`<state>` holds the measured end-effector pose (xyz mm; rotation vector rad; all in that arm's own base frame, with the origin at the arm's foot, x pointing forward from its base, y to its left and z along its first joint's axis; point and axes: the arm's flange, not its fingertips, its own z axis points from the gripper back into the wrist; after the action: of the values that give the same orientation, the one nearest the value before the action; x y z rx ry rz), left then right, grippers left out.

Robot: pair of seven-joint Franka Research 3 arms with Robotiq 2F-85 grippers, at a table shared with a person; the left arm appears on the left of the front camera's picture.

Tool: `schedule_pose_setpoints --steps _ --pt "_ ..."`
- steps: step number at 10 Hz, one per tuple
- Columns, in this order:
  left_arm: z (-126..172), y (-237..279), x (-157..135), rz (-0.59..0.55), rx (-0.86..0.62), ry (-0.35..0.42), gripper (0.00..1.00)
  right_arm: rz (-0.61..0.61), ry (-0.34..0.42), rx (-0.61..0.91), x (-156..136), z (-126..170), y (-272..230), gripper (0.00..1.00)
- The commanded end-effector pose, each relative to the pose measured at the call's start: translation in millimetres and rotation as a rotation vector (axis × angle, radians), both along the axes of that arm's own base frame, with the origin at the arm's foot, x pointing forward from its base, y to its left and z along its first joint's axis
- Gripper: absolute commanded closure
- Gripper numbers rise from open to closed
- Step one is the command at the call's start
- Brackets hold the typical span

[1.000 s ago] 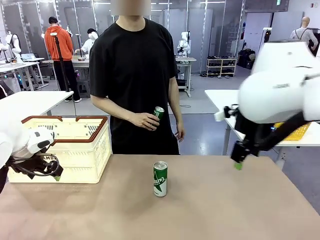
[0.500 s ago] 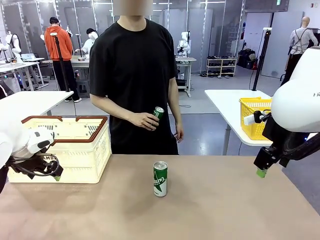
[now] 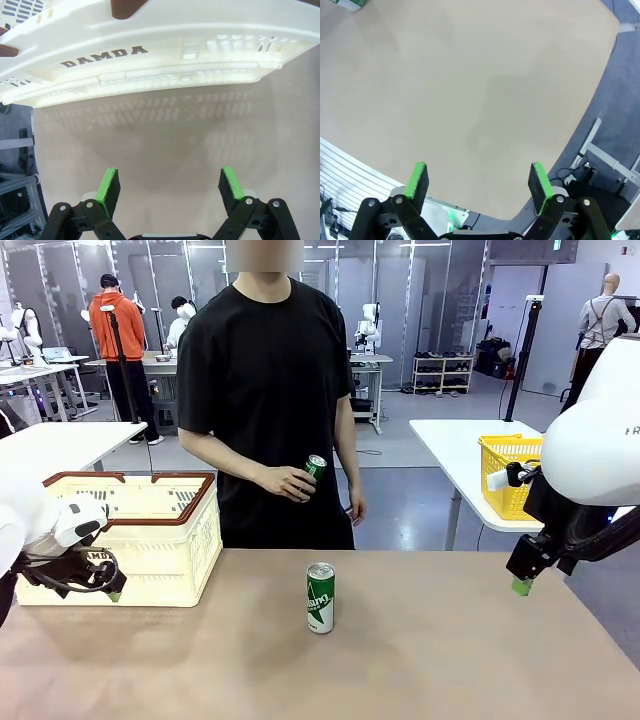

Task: Place the drinks into the Shopping basket.
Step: Pick up one drink and place it into the Shopping basket.

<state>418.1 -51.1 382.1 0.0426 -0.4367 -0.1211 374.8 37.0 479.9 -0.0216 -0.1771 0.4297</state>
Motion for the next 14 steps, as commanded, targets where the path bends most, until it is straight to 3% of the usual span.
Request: schedule_pose_setpoints --steps 1,2,5,8,11,14 --pt "1.2 -9.2 -3.5 -0.05 -0.012 0.0 0.0 0.012 0.002 -0.003 0.3 1.6 -1.5 0.0" --pt "6.0 -21.7 -9.1 -0.112 -0.02 0.009 0.0 0.012 0.002 -0.003 0.3 1.6 -1.5 0.0" --pt "44.9 -70.9 -33.1 -0.331 -0.05 -0.08 0.0 0.012 0.002 -0.003 0.3 1.6 -1.5 0.0" --pt "83.6 -119.0 -39.2 -0.518 -0.004 -0.114 0.0 0.012 0.002 -0.003 0.3 1.6 -1.5 0.0" --pt "101.7 -154.6 -30.3 -0.56 0.022 -0.096 0.0 0.012 0.002 -0.003 0.3 1.6 -1.5 0.0" --pt "108.5 -200.9 -2.0 -0.67 0.035 -0.111 0.0 0.012 0.002 -0.003 0.3 1.6 -1.5 0.0"
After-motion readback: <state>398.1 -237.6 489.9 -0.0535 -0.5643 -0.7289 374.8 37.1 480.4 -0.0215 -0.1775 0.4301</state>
